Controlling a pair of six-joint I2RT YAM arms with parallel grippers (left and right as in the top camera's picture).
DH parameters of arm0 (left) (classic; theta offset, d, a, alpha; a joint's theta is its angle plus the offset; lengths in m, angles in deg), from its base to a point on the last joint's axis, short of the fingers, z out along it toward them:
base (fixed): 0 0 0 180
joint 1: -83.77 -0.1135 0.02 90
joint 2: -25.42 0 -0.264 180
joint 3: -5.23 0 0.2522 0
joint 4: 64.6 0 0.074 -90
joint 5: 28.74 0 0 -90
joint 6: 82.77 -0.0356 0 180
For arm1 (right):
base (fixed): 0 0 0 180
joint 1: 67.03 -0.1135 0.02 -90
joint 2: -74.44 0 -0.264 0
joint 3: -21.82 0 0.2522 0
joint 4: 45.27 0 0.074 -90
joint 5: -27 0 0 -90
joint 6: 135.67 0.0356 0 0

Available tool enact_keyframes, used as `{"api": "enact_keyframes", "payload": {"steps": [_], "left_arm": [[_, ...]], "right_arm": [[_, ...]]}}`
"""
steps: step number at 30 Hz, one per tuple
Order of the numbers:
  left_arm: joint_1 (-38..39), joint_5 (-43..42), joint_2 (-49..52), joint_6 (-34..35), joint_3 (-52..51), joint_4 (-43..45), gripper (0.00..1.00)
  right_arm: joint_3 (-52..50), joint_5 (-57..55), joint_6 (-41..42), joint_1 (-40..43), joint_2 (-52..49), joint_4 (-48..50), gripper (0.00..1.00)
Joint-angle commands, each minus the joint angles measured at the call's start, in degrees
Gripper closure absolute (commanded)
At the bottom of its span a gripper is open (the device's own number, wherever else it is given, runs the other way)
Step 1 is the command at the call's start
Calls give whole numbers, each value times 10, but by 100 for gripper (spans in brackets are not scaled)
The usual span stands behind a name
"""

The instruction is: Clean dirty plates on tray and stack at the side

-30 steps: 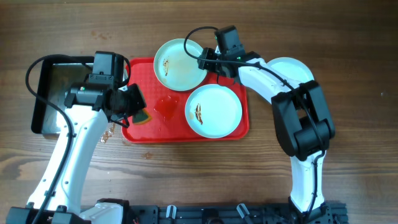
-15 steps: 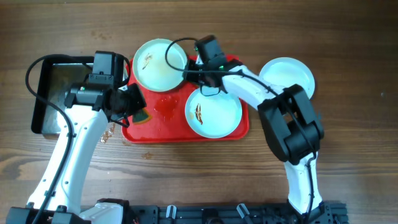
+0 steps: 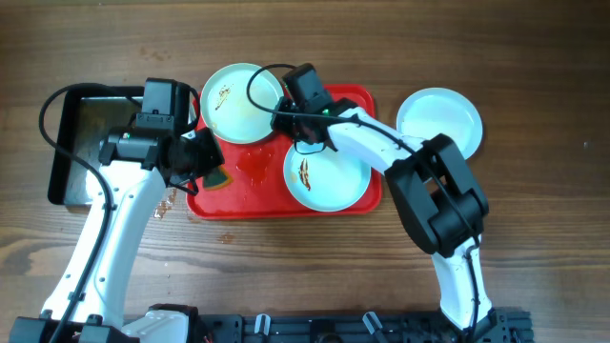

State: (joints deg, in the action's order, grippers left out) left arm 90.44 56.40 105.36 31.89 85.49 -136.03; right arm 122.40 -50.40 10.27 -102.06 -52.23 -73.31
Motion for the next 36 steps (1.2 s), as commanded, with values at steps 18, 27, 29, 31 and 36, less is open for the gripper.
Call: {"api": "enact_keyframes", "payload": {"steps": [18,27,29,31,36], "left_arm": [[0,8,3,-10,9,-3,96],[0,36,3,-20,9,-2,96],[0,34,6,-20,9,-2,96],[0,34,10,-20,9,-2,96],[0,3,39,-20,9,-4,96]], "right_arm": [[26,84,-247,-42,-7,-198,96],[77,17,-285,-41,7,-279,59],[76,17,-286,-43,6,-271,57],[74,16,-285,-46,5,-269,58],[73,15,-280,-64,5,-267,61]]}}
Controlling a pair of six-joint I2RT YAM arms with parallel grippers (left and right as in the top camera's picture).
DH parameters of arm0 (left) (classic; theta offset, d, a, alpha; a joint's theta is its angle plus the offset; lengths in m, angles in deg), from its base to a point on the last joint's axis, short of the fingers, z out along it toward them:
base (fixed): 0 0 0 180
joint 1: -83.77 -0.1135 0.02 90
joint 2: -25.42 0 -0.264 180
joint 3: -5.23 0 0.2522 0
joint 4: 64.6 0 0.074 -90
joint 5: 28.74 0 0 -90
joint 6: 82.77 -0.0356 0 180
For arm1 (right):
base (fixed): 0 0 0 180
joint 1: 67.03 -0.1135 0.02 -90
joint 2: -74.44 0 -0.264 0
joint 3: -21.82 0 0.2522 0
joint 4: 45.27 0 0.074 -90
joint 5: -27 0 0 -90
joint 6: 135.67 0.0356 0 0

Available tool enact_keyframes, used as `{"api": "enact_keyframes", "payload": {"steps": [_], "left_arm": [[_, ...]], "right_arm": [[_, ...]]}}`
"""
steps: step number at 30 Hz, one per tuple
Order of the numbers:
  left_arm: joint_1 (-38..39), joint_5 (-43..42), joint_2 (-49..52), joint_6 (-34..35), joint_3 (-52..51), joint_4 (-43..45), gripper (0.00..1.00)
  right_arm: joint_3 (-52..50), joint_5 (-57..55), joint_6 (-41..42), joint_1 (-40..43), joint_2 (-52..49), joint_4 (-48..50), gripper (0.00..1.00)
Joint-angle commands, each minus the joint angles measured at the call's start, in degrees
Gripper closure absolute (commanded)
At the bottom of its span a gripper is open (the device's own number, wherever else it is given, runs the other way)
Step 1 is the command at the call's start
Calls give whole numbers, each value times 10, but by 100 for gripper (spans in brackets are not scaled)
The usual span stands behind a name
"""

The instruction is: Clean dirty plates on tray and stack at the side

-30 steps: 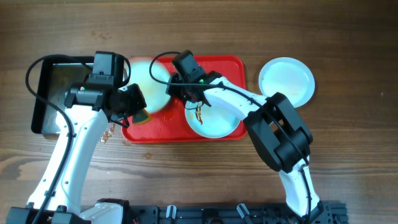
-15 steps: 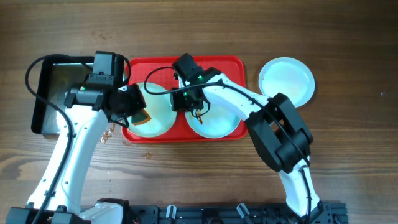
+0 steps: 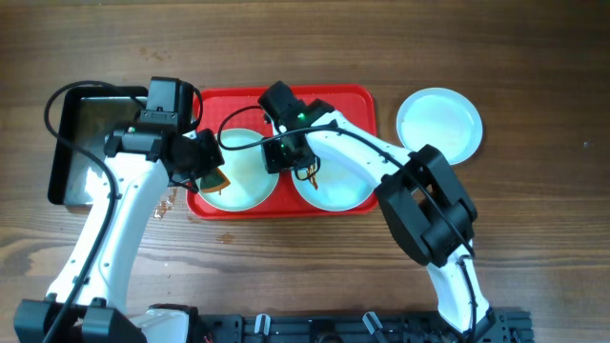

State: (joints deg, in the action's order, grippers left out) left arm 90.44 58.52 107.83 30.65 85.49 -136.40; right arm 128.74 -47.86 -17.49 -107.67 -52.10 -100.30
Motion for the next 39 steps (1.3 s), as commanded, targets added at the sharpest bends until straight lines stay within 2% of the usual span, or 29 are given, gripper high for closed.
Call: {"api": "enact_keyframes", "payload": {"steps": [1,3,4,5,8,14,18,20,24,26,28,33,36,39], "left_arm": [[0,-17,19,-7,9,-3,96],[0,-18,35,-22,8,-10,96],[0,-18,46,-27,7,-14,96],[0,-20,54,-27,4,-10,96],[0,-42,96,-38,-13,40,96],[0,-43,172,-52,-17,77,96],[-1,-82,236,-52,-17,99,96],[-1,-66,254,-52,-17,104,96],[-1,11,291,-52,-18,114,96],[-1,96,301,-47,-18,109,96],[-1,214,294,14,-14,97,96],[0,342,256,19,20,86,96],[0,313,229,24,40,86,96],[0,148,202,21,47,94,96]], "right_arm": [[10,-10,5,-6,4,3,62],[10,-10,10,2,4,2,77],[10,-10,17,5,4,-2,89],[10,-10,15,7,4,-6,96],[10,-10,5,6,4,-6,95],[10,-7,5,7,4,-7,96],[10,-7,5,9,4,-6,96],[10,-7,5,12,4,-7,96],[10,-8,3,14,4,-16,96],[10,-8,3,14,4,-14,96],[10,-8,3,14,4,-15,96],[10,-8,3,14,4,-16,96],[10,-8,3,14,4,-16,96],[10,-2,5,14,4,-11,96]]}}
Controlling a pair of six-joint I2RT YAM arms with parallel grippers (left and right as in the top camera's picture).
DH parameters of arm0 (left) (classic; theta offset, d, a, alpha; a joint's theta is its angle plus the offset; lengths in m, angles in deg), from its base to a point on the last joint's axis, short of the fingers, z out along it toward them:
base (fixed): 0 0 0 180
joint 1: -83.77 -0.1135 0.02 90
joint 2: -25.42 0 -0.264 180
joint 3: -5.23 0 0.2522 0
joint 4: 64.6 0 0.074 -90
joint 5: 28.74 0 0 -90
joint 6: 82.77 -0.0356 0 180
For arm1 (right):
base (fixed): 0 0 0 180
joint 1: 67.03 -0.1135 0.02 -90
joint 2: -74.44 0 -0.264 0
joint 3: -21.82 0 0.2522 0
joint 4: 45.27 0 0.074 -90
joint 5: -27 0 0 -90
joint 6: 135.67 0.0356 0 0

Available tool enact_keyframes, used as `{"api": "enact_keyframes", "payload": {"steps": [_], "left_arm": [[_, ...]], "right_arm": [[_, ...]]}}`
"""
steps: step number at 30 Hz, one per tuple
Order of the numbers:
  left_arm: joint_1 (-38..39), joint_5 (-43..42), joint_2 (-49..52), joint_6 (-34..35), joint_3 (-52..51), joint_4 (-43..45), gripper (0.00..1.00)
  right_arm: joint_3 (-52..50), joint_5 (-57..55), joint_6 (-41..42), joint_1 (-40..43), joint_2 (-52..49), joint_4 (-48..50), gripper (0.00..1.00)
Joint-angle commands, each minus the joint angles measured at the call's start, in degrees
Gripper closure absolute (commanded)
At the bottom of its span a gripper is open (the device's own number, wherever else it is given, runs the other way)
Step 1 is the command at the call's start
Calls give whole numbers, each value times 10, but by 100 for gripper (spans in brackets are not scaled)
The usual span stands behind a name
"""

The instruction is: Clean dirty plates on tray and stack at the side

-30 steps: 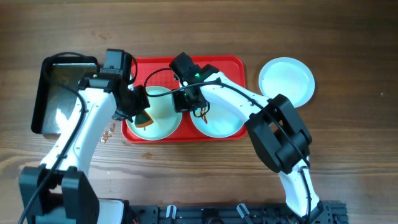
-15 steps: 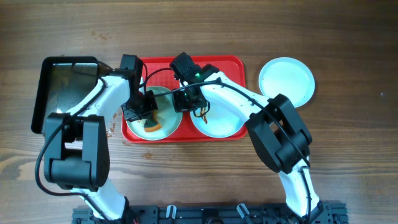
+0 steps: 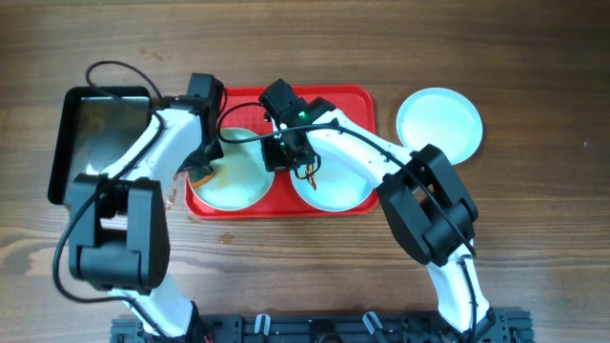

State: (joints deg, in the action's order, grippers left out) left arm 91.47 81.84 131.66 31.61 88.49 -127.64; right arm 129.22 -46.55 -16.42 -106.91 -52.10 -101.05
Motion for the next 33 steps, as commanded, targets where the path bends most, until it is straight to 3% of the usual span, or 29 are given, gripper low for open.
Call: {"api": "enact_keyframes", "payload": {"steps": [1,2,4,10,12,18,21,28,33], "left_arm": [[-11,-153,-37,-11,17,11,96],[-11,-228,-37,-31,16,10,96],[-11,-287,-33,-34,10,9,96],[-11,-341,-27,-31,-72,26,96],[-11,-310,-23,-32,-99,34,96],[-11,-49,-30,5,-77,18,96],[-11,23,-44,5,-49,21,96],[-11,17,-84,6,10,21,96],[-11,-54,-162,91,10,-53,96]], "right_arm": [[5,-14,-6,6,4,-3,96],[5,-14,-6,6,4,-2,96],[5,-14,-6,6,4,-3,96],[5,-10,-6,6,4,7,96],[5,-10,-6,6,4,5,96],[5,-10,-6,6,4,4,96],[5,-10,-6,6,4,6,96],[5,-10,-8,6,4,23,96],[41,-6,-20,8,14,41,96]]}}
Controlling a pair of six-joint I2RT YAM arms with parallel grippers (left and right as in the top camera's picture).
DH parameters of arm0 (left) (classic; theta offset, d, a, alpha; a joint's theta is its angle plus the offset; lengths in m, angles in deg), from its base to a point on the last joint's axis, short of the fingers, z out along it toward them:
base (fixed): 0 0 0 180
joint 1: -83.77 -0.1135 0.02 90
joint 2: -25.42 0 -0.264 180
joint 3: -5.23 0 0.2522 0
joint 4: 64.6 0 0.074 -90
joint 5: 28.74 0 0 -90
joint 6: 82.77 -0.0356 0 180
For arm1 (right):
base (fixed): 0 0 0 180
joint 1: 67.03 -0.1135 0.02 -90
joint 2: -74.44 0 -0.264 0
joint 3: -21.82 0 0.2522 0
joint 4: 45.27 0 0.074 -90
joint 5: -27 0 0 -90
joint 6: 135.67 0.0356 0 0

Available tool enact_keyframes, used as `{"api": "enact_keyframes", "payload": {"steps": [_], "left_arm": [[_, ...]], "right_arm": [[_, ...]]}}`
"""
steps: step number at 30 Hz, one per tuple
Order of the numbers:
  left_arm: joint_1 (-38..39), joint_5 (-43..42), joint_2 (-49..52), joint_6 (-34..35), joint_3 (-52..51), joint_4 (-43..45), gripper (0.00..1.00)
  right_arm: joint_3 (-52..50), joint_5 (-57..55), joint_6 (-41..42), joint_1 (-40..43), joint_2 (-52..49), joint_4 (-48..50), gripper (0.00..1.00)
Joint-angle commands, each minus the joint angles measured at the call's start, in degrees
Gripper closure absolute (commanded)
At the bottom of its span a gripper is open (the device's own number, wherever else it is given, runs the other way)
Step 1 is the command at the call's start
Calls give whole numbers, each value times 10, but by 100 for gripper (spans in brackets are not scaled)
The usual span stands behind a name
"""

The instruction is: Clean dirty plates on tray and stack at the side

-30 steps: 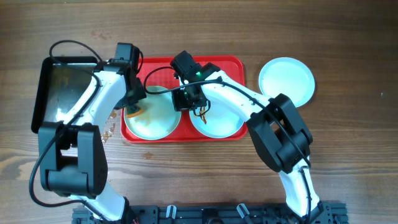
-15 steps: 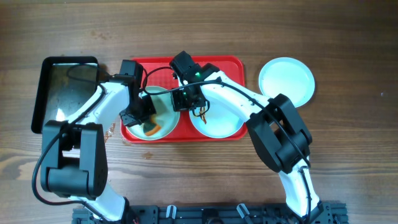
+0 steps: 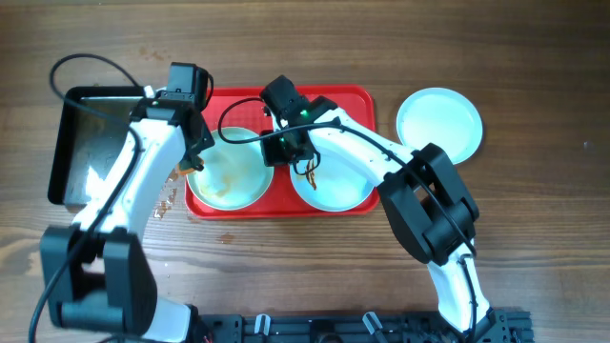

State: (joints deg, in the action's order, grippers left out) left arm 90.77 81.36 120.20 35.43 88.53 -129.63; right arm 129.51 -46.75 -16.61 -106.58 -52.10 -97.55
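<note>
A red tray holds two white plates. The left plate is smeared yellowish. The right plate carries a brown stain near its left side. My right gripper is shut on the left plate's right rim, between the two plates. My left gripper sits at that plate's left rim, shut on a yellow-green sponge that is mostly hidden under the fingers. A clean white plate lies on the table to the right of the tray.
A black bin stands left of the tray, close to the left arm. Some crumbs lie on the wood by the tray's lower left corner. Cables from both arms loop above the tray.
My left arm has swung its elbow out to the left, and its gripper with the sponge has shifted slightly up-left along the left plate's rim. The right gripper and the plates stay put.
The dirty plate first lay at the tray's far left corner with my right gripper at its rim and the left gripper beside the tray with the sponge. Then the plate was in the tray's near left. Since then the sponge has stayed at its left side.
</note>
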Motion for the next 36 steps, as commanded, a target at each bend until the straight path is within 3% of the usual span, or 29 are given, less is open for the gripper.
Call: {"api": "enact_keyframes", "payload": {"steps": [1,3,6,7,10,17,18,21,22,24,28,36], "left_arm": [[-4,-82,-55,53,10,-47,96],[-4,-144,-60,53,10,-74,96],[-4,-166,-59,52,8,-87,96],[-4,-167,-59,52,8,-90,96],[-4,-167,-59,53,8,-101,96],[-4,-170,-59,51,8,-94,96],[-4,-171,-59,51,8,-94,96],[-4,-174,-59,51,8,-94,96],[-4,-175,-59,51,8,-94,96],[-4,-175,-59,51,8,-93,96],[-4,-180,-59,51,8,-92,96],[-4,-179,-59,50,8,-81,96]], "right_arm": [[58,-22,-22,9,19,1,96],[112,-56,-44,22,22,-34,96],[177,-156,-88,34,22,-100,96],[197,-267,-141,34,22,-128,96],[199,-448,-202,34,24,-154,96],[199,-569,-225,-2,29,-188,95],[199,-553,-191,-6,29,-188,76],[199,-361,-138,26,29,-176,36],[199,-297,-131,47,29,-175,28],[198,-208,-81,115,28,-192,26],[188,-10,-81,205,17,-184,27],[159,7,-78,166,-11,-177,36]]}}
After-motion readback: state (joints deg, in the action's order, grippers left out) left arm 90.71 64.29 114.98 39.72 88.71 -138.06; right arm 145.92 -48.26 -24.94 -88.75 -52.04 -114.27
